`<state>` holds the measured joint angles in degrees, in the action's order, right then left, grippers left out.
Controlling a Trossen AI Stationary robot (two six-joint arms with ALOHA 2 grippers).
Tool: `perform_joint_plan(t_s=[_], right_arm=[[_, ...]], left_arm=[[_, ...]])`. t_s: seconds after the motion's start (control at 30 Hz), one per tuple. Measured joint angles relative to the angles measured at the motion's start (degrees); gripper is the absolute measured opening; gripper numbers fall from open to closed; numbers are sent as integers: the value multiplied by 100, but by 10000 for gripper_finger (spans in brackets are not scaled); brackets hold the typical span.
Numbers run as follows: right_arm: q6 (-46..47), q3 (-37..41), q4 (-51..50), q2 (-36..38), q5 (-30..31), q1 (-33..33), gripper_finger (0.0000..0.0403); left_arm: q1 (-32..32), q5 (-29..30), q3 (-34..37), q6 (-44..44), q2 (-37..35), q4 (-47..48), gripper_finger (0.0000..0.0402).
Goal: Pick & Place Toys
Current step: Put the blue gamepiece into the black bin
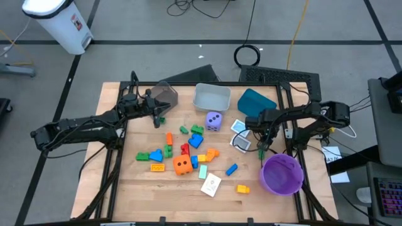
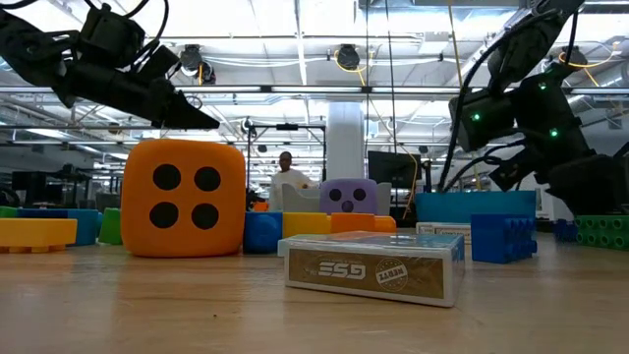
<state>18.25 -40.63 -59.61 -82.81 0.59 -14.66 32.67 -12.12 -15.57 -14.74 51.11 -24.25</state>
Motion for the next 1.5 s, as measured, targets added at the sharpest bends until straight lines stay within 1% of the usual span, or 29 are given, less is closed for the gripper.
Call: perform_joint_plan(t_s=[0.07, 0.2, 0.3, 0.4, 0.57, 0.77, 0.9, 1.03, 1.23, 1.4, 1.5], right_arm=[[-79, -25, 26, 0, -9, 0, 159], [-145, -27, 101, 0, -27, 0, 205], [-273, -27, 207, 0, -40, 0, 229], [-314, -29, 302, 0, -43, 0, 242], [-310, -29, 513, 2, -61, 0, 248], [-312, -36, 740, 7, -77, 0, 240], [-219, -36, 789, 9, -93, -27, 225], [-100, -36, 825, 9, -166, -153, 196], [-99, -47, 882, 9, -177, -351, 138], [-183, -76, 875, 8, -241, -442, 137], [-236, -229, 890, -2, -211, -442, 139]], left_arm=[[0, 2, 0, 0, 0, 0, 47], [0, 2, 0, 0, 0, 0, 47], [0, 2, 0, -1, 0, 0, 47], [0, 2, 0, 0, 0, 0, 47], [0, 0, 0, -2, -1, 0, 47], [0, 2, 2, -2, 0, 0, 47], [0, 2, 2, -1, 0, 0, 47], [-1, 0, 2, 1, 0, 0, 47], [-2, 2, 2, 28, 0, 0, 47], [-1, 1, 2, 38, 0, 0, 47], [-2, 1, 2, 41, 0, -2, 47]])
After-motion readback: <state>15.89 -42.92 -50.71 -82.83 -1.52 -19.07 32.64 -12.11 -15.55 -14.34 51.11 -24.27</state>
